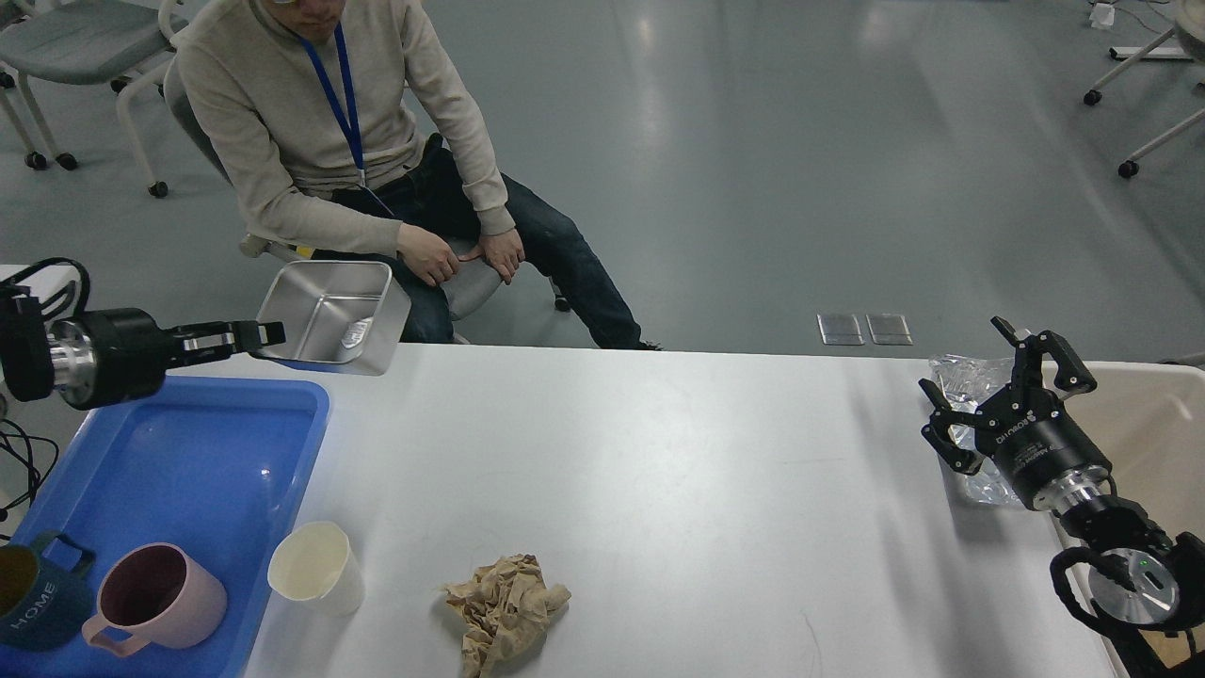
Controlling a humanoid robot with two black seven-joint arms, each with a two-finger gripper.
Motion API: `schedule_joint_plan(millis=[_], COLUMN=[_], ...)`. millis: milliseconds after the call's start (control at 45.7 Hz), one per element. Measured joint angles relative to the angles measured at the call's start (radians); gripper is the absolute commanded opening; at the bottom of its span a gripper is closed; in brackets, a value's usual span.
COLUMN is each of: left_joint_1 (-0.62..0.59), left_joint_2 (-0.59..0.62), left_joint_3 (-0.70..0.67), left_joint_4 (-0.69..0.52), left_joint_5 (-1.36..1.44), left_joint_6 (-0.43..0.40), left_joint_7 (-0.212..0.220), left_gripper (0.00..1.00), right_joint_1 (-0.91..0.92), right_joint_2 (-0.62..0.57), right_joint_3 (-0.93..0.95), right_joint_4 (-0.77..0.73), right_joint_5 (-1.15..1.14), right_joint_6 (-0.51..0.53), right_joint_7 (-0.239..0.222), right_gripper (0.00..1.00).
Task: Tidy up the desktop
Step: 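Lift the steel tin with the left gripper and lower it into the blue tray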
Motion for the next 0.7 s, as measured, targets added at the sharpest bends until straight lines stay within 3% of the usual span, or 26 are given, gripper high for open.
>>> schedule_joint_plan(millis=[219, 701], left_joint_1=[0.015, 0.187], left_joint_2=[0.084, 0.092], left_joint_3=[0.000, 0.000], left_joint_4=[-0.010, 0.098], left_joint_5=[0.011, 0.017], left_joint_6=[-0.020, -0.001], left_joint_7=[-0.004, -0.012], left_gripper=[0.01, 0.02], right_joint_1=[0.000, -0.003], right_joint_2=[0.002, 0.003], right_joint_3=[-0.002, -0.001], right_joint_4=[0.000, 0.000], right_joint_5=[-0.003, -0.010], right_joint_6=[0.000, 0.001], right_joint_7=[0.000, 0.000], right_gripper=[1.00, 1.00])
